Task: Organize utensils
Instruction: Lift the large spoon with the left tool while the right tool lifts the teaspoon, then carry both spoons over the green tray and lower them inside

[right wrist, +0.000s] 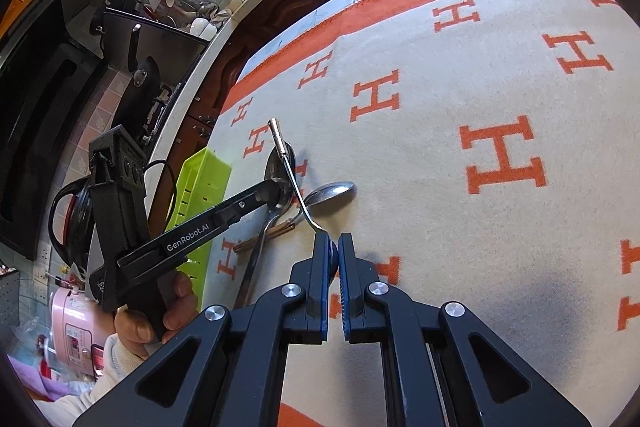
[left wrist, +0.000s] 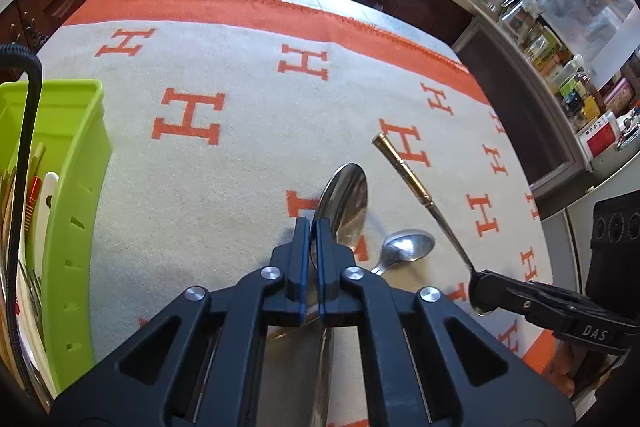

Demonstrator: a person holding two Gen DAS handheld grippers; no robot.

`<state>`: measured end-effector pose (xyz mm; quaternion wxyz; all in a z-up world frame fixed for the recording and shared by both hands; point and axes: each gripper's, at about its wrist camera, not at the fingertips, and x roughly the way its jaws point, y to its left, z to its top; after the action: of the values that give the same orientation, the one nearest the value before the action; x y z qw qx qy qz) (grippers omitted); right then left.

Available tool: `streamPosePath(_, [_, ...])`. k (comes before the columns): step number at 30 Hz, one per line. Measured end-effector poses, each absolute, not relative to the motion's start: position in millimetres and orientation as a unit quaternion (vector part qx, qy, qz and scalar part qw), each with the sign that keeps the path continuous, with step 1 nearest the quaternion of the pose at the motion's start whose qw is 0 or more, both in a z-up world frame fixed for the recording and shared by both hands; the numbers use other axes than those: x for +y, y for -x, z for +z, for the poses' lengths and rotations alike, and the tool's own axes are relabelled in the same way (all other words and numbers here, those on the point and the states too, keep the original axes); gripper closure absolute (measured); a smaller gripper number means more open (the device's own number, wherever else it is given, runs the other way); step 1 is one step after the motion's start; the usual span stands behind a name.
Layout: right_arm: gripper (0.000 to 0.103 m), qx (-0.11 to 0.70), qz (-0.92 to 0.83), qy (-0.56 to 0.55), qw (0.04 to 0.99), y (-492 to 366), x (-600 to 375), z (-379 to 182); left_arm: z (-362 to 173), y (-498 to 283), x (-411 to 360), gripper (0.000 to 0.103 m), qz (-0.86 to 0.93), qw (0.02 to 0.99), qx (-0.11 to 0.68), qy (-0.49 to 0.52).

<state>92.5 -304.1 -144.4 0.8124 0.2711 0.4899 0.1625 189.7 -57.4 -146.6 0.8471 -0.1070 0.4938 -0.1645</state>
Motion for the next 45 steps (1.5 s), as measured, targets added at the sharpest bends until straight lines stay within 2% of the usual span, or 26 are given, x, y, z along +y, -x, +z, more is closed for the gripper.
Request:
streamPosePath(9, [0.099,0.475,0.164,-0.274,0.82,-81.3,-299.3,-127.5,-102.7,-148.5,-42.2,0.103,-0.18,0.871,0.445,0.106])
streamPosePath(18, [0.099,0.464,0.195,-0.256,0.826,-62.0,-266.1,-98.4,-29.5,-79.8,9.6,0.103,-0.166,0.907,0.365,0.125])
streamPosePath(29, [0.099,0.469,0.274,-0.2,0.816,-45.3,-149.0,-62.7,46.9,17.6,113.9,0.103,-0.092,0.941,0.298,0.134])
streamPosePath(37, [0.099,0.503,0.285,-0.203,0.79,-54.3,-61.9,-75.3,50.7,32.1,185.7,0.103,-0.023,0.939,0.331,0.091])
streamPosePath(45, [0.099,0.528,0.236,-0.226,0.784,-77.2,-37.8,-111.7,-2.1,-34.5,198.1,0.103,-0.03,0.912,0.407,0.042])
